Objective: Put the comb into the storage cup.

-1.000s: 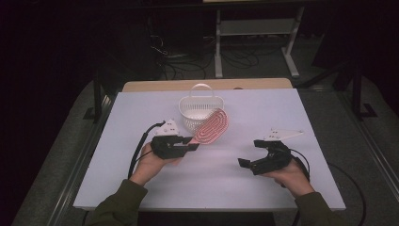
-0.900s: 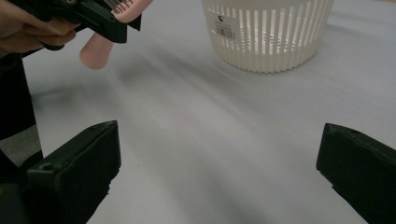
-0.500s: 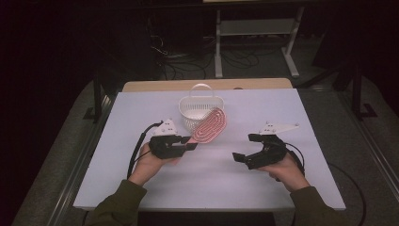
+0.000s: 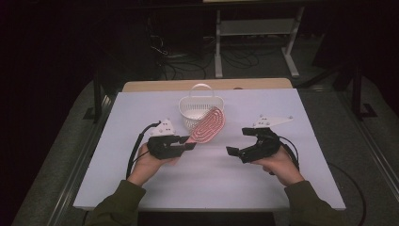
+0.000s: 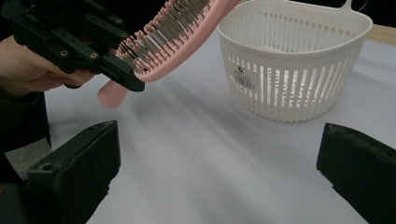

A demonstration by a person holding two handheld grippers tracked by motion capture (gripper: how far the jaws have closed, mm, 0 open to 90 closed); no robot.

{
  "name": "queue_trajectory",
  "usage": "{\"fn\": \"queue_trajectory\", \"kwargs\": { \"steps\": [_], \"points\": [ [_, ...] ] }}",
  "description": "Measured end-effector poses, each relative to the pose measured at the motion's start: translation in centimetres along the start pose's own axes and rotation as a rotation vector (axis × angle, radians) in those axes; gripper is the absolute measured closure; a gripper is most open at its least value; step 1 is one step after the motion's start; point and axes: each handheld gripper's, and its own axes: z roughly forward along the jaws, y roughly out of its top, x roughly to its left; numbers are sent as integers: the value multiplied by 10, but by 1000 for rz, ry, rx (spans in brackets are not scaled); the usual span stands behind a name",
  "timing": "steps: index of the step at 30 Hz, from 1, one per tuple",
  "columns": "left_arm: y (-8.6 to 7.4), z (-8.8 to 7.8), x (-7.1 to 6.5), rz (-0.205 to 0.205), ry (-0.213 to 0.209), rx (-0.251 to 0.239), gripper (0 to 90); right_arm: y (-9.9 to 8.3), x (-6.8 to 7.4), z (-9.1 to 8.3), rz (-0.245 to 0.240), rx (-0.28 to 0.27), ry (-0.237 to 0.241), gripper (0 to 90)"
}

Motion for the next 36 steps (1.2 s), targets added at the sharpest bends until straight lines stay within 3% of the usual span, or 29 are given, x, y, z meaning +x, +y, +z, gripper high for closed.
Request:
{"fn": "queue_trajectory", "kwargs": {
  "steps": [36],
  "points": [
    [1,2,-6,19,-4,-14,702,31,6,23,-6,-29,52,0]
  ]
}}
